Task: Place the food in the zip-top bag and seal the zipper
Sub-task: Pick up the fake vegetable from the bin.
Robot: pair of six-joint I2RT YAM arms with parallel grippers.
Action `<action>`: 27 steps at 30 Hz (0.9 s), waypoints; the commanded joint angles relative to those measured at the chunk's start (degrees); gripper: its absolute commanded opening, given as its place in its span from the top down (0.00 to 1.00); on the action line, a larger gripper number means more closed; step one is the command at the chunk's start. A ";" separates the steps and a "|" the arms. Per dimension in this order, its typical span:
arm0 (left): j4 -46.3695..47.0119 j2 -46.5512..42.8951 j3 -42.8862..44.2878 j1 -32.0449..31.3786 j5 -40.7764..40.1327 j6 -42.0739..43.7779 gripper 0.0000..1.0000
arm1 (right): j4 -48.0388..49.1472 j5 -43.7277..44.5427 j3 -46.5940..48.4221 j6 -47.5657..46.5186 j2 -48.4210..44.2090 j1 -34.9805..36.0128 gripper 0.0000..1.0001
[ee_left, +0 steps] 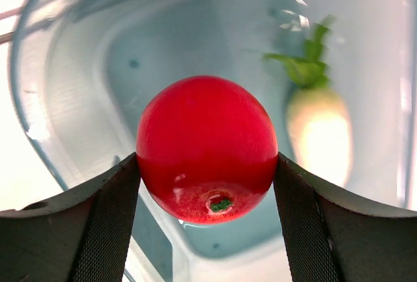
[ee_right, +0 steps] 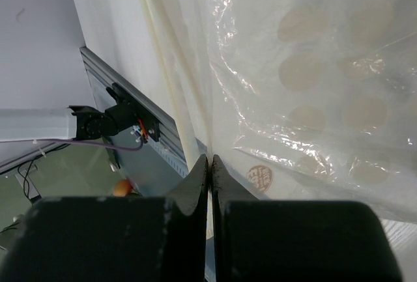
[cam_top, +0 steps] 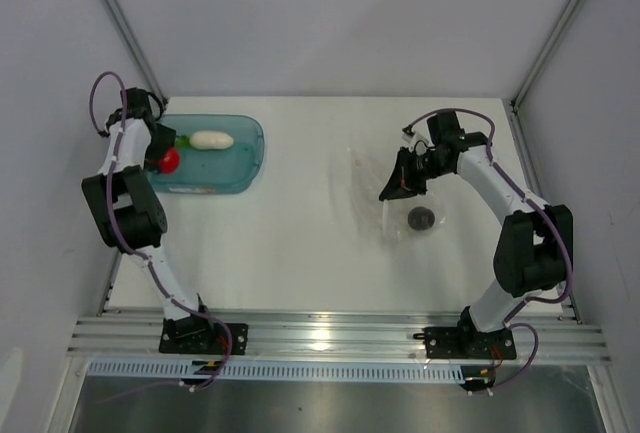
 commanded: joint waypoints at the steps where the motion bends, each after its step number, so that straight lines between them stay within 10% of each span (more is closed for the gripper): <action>1: 8.46 -6.17 -4.11 -0.55 5.20 3.13 1.00 | 1.07 -0.79 1.28 0.80 -3.00 -0.07 1.00; 18: 31.05 -25.06 -19.94 -9.95 34.91 9.01 1.00 | 2.83 -0.52 1.10 3.70 -4.06 0.72 1.00; 27: 38.78 -31.49 -25.47 -27.33 53.18 6.84 0.99 | 5.20 -1.05 2.15 6.51 -3.18 1.59 1.00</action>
